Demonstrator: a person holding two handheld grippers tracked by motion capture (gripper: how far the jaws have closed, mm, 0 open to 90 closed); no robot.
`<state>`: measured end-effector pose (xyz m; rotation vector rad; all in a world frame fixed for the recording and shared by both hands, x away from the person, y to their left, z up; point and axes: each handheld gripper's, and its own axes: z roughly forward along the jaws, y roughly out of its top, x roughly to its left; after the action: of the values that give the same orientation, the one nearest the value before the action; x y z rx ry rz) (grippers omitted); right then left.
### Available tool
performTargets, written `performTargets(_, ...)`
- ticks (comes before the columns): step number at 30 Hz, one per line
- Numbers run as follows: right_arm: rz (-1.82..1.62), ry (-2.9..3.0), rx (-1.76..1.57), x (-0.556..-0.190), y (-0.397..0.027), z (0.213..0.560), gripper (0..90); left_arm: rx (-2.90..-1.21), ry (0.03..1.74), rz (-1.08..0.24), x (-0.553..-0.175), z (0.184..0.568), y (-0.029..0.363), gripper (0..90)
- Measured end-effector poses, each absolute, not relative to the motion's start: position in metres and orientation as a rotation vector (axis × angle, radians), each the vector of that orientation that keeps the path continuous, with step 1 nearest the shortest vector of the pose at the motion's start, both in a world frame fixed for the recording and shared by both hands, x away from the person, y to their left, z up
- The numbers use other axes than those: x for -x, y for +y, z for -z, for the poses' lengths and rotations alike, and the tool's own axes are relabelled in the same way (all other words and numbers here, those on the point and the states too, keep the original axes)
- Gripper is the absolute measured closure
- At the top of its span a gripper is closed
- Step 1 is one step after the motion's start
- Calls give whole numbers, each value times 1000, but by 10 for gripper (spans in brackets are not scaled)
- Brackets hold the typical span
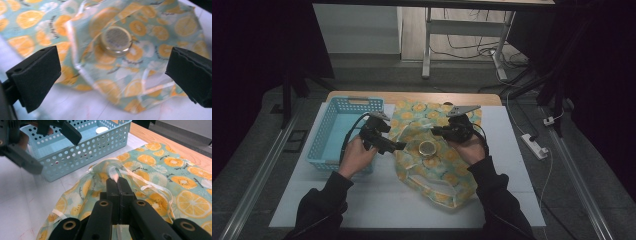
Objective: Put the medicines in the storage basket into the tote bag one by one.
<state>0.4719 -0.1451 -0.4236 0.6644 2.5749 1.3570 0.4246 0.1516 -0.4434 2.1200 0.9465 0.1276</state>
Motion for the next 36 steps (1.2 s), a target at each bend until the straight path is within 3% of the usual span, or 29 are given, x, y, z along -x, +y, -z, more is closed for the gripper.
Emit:
performTargets(11,-1358,2577,-663,-471,-145,423,900,-2102,1068,-257,-425,442,195,0)
performTargets(26,-1360,2578,-663,-471,-144,423,900,-2092,1232,-229,-440,460,240,4)
performTargets(36,-1353,2579,-662,-471,-144,424,900,-2150,1283,-235,-455,481,248,0)
